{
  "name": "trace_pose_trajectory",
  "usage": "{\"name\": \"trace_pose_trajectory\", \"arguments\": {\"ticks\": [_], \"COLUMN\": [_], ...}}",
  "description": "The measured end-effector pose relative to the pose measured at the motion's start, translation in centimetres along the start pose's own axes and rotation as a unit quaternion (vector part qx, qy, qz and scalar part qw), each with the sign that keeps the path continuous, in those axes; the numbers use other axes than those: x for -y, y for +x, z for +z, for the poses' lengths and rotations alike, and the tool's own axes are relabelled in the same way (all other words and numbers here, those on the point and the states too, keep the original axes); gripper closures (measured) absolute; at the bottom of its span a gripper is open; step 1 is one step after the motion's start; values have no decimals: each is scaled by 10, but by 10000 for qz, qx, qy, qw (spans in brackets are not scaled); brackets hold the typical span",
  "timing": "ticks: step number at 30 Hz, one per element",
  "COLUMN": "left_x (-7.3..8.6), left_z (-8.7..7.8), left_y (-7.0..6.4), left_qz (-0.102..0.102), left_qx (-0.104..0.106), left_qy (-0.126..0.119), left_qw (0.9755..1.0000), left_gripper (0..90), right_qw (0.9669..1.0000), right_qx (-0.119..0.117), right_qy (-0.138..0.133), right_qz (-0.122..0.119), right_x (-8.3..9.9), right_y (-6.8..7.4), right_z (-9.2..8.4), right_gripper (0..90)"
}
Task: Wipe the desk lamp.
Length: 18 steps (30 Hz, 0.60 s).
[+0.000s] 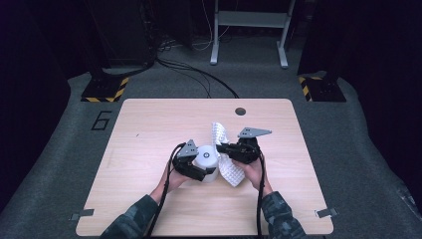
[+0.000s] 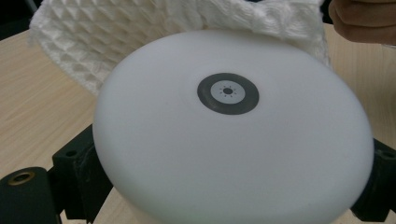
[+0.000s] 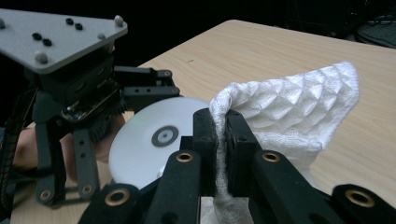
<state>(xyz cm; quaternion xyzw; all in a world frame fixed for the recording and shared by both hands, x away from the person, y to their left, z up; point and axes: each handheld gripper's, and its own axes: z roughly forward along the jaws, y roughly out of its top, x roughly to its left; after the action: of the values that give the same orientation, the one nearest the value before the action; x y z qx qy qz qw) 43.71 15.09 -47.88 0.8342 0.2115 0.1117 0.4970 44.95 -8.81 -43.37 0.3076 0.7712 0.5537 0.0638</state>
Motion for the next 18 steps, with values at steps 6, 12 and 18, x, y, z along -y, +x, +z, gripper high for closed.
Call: {"name": "trace_pose_trajectory", "arguments": {"ticks": [6, 12, 18], "left_x": [0, 0, 0], "left_z": [0, 0, 0], "left_y": [0, 0, 0], "left_qz": [-3, 19, 32], "left_qx": [0, -8, -15], "left_qy": [-9, -5, -4], "left_qw": [10000, 10000, 10000], "left_gripper": [87, 87, 87], "right_qw": [9998, 9997, 9995], "right_qx": [-111, -124, 9], "right_qy": [-29, 6, 21], "right_qz": [159, 227, 330], "right_x": [-3, -6, -5], "right_y": [-5, -12, -17], "right_z": [10, 17, 24], "right_gripper": [849, 849, 849]}}
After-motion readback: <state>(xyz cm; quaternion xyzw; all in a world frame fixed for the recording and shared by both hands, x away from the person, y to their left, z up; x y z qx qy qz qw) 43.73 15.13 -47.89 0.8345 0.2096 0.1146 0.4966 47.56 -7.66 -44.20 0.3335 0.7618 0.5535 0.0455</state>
